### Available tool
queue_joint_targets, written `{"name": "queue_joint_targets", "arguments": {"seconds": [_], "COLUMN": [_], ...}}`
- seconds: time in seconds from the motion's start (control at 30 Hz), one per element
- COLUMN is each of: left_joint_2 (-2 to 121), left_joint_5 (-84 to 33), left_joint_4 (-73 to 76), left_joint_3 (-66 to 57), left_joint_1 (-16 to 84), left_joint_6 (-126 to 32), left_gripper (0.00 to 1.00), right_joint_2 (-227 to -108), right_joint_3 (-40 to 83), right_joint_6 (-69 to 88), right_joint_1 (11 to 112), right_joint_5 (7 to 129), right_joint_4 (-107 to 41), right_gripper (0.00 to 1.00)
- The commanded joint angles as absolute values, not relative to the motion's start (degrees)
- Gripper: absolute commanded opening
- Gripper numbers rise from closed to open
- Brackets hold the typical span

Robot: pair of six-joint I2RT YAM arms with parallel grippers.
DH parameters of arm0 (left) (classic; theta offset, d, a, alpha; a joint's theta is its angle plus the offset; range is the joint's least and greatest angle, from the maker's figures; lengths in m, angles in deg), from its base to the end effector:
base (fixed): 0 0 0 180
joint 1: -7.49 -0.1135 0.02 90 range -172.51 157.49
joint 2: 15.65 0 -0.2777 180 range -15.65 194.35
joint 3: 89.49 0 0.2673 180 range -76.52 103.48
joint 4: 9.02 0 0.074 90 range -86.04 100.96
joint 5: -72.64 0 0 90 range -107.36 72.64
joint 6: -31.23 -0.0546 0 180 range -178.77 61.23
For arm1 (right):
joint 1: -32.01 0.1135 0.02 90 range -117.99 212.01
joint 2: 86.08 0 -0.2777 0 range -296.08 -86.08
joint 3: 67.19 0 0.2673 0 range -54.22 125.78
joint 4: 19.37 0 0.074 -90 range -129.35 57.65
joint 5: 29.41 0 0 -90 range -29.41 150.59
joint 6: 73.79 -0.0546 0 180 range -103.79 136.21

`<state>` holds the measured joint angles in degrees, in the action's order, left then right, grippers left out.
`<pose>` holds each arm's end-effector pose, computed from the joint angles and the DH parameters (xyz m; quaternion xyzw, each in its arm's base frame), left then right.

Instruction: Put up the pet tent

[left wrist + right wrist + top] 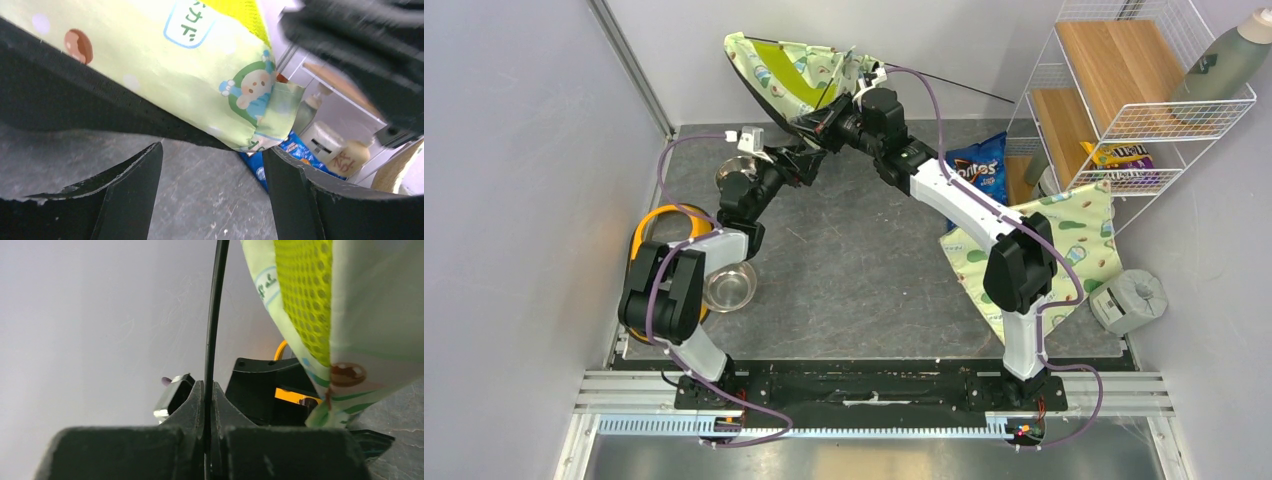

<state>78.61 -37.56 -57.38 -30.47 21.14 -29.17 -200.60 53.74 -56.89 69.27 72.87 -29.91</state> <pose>0.3657 -0.1082 0.2646 0.0511 0.6252 -0.3855 0.6767 0.4131 0.3288 0.3868 0.1547 0.7150 0.6007 0.3224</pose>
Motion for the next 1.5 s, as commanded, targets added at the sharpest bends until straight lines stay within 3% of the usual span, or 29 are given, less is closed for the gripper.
{"name": "queue_joint_targets", "arguments": {"seconds": [0.0,0.53,0.73,0.77,0.87,0.97,1.2,1.37,1.47], "left_joint_2": [80.7,83.9,84.5,84.4,84.2,84.0,84.2,84.3,83.9], "left_joint_5": [-39.2,-36.7,-30.2,-29.1,-26.6,-23.9,-23.9,-25.5,-26.7], "left_joint_4": [-66.4,-66.6,-66.3,-65.8,-63.7,-63.6,-62.0,-61.2,-61.2], "left_joint_3": [-26.6,-24.8,-23.4,-23.2,-23.0,-23.5,-21.5,-21.0,-21.4], "left_joint_1": [22.5,26.0,26.6,26.7,26.8,26.9,26.9,26.9,26.8], "left_joint_6": [-27.0,-29.9,-30.3,-30.3,-30.9,-30.6,-30.7,-30.9,-31.1], "left_gripper": [0.80,0.84,0.85,0.83,0.63,0.49,0.33,0.03,0.02], "right_joint_2": [-203.4,-204.3,-204.6,-204.6,-204.7,-205.0,-205.5,-205.4,-205.3], "right_joint_3": [55.1,55.4,55.0,55.0,55.0,55.1,54.9,54.6,54.2], "right_joint_6": [-55.9,-58.2,-58.9,-58.9,-59.3,-59.7,-60.4,-60.3,-59.8], "right_joint_1": [67.9,67.8,67.8,67.8,67.8,67.7,67.7,67.7,67.8], "right_joint_5": [71.5,72.5,72.7,72.7,72.7,72.9,73.3,73.0,72.7], "right_joint_4": [-32.1,-31.0,-30.8,-30.7,-30.2,-29.9,-29.4,-29.5,-29.4], "right_gripper": [0.00,0.00,0.00,0.00,0.00,0.00,0.00,0.00,0.00]}}
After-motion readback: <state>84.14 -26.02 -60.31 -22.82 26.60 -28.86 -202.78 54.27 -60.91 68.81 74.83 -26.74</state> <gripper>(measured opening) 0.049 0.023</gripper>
